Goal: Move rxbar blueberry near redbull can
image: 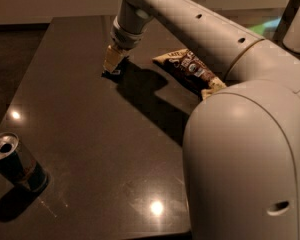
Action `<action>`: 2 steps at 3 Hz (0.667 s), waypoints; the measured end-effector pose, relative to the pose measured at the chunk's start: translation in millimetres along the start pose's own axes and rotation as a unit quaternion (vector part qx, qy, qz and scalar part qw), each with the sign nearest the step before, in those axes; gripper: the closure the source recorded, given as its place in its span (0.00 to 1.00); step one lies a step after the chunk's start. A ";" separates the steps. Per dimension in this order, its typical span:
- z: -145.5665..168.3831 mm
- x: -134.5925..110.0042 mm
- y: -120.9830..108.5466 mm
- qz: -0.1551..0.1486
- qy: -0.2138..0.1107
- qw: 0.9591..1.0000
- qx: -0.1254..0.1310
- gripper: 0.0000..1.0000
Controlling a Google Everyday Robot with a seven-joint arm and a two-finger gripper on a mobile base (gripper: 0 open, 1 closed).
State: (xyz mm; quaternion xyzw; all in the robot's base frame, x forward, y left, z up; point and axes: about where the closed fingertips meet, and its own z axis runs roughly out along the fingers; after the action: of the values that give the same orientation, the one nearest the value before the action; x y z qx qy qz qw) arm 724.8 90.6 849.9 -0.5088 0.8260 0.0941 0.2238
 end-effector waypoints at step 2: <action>-44.5 6.8 48.2 -0.084 -0.033 0.995 -0.049 1.00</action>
Offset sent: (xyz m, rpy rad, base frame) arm -0.1096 -0.0006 0.0581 0.0780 -0.0462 0.3862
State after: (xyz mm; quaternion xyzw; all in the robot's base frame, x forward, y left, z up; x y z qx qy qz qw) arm 667.4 90.4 882.6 -0.5831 0.7669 0.1325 0.2330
